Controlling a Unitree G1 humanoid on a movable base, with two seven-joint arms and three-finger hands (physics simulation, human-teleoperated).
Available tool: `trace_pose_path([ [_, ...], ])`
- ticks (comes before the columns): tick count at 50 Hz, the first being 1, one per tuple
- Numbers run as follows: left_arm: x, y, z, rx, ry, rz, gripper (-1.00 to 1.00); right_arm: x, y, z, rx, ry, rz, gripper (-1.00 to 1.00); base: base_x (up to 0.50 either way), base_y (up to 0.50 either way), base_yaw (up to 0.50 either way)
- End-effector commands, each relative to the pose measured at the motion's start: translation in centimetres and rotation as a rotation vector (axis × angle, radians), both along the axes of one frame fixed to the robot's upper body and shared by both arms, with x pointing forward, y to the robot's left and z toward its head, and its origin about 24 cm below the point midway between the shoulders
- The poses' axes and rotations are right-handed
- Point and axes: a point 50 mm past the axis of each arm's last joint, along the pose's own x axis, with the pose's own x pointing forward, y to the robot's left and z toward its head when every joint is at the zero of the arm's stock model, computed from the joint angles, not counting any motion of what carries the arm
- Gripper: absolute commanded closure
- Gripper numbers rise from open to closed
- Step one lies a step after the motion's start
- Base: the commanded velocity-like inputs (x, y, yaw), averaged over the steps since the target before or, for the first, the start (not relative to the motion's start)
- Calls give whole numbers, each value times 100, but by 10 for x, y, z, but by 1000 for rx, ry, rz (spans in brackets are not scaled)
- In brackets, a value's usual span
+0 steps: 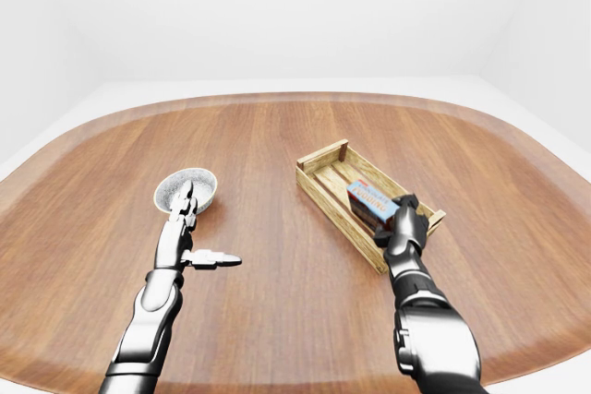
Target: Pick up the chocolate pudding and put it in the tray.
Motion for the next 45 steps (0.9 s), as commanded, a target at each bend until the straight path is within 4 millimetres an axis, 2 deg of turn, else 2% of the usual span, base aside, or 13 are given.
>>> trace_pose_path([
  [1, 0, 1, 0, -62, 17, -15, -100, -4, -2, -3, -9, 10, -13, 100, 0, 0, 0],
  [6, 0, 0, 0, -64, 17, -14, -100, -4, -2, -3, -10, 8, -13, 100, 0, 0, 0],
  [7, 0, 0, 0, -63, 17, -13, -100, -3, -3, -2, -10, 7, -12, 79, 0, 0, 0],
  [9, 0, 0, 0, -64, 17, -13, -100, -3, -2, -2, -14, 7, -9, 4, 0, 0, 0],
  [10, 0, 1, -1, -64, 18, -13, -100, -2, -2, -1, -21, 6, -7, -96, 0, 0, 0],
  [19, 0, 1, 0, -64, 17, -13, -100, -2, -5, 2, -60, -6, -12, -100, 0, 0, 0],
  [25, 0, 0, 0, -63, 18, -14, -100, 2, -11, 14, -137, -69, -58, -100, 0, 0, 0],
  [45, 0, 0, 0, -62, 19, -17, -100, 16, -22, 42, -301, -110, 19, -100, 0, 0, 0],
])
